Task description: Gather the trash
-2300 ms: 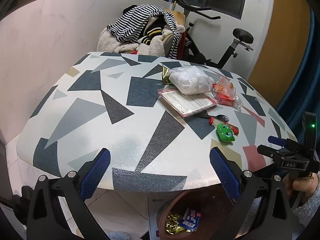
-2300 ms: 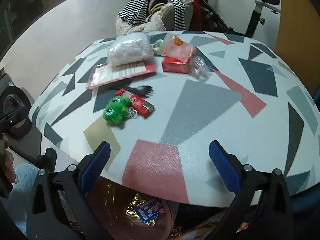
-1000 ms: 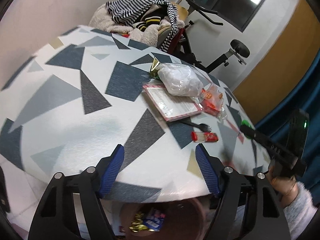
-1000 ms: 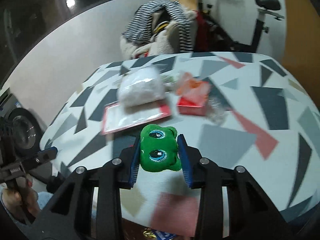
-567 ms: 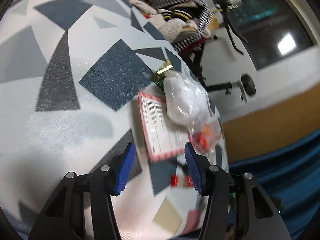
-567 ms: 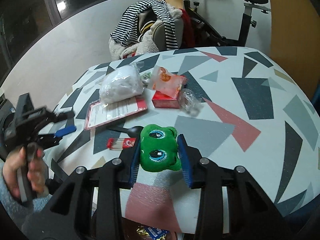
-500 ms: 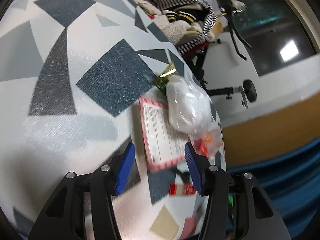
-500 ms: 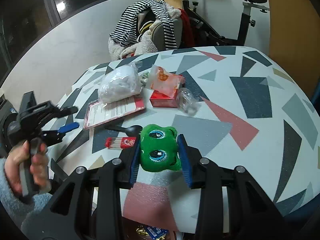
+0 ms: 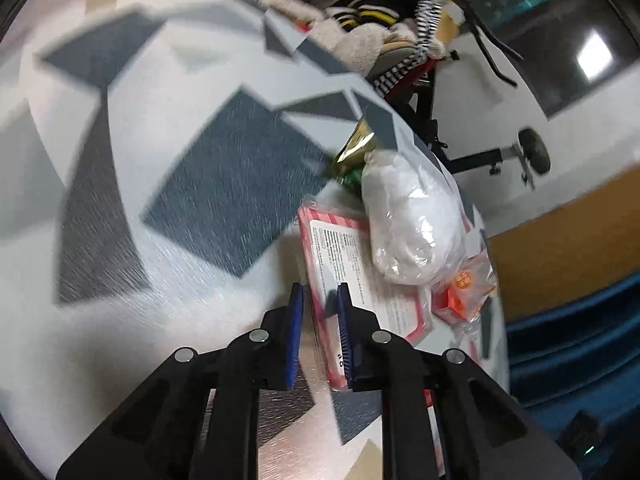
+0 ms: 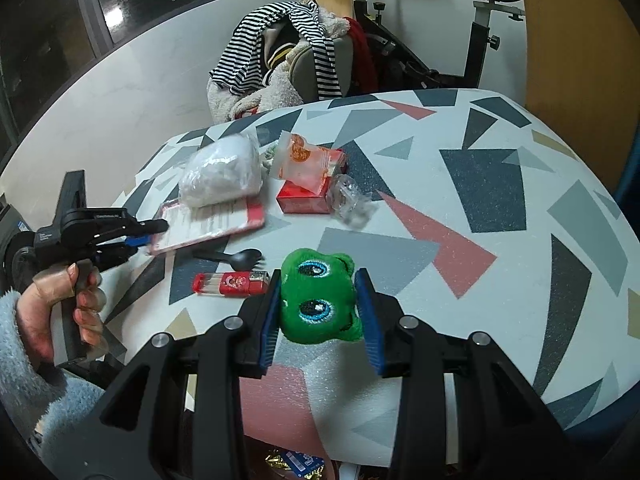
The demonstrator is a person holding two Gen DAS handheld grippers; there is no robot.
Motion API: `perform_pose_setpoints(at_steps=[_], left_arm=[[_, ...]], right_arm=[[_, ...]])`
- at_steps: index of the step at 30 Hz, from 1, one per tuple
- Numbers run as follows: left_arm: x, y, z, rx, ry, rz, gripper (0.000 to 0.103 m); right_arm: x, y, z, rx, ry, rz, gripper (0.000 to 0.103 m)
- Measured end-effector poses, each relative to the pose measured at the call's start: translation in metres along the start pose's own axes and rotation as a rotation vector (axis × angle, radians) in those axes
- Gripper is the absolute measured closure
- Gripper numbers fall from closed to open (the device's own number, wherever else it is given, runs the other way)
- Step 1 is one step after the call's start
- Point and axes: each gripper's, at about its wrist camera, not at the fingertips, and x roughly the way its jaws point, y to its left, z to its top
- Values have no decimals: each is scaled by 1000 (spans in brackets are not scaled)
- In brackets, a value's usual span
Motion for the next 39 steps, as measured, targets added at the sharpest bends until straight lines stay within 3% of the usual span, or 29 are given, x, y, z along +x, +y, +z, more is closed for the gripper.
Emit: perform_pose_setpoints(at_steps=[7, 13, 17, 25, 39], left_arm=[[-74, -41, 24, 326, -111, 142, 90], [-123, -74, 21, 565, -185, 251, 90], [-146, -77, 19, 604, -204, 267, 90], [-175, -77, 0, 586, -175, 217, 90], [-209, -88, -95, 674, -122, 130, 90]], right_arm=[[-8, 10, 6, -9, -22, 21, 65], [-14, 21, 8, -22, -29, 42, 65], [-22, 28, 7, -29, -33, 55, 65], [-40, 40, 2, -73, -34, 64, 65], [-70, 60, -28, -140, -27, 82, 65]])
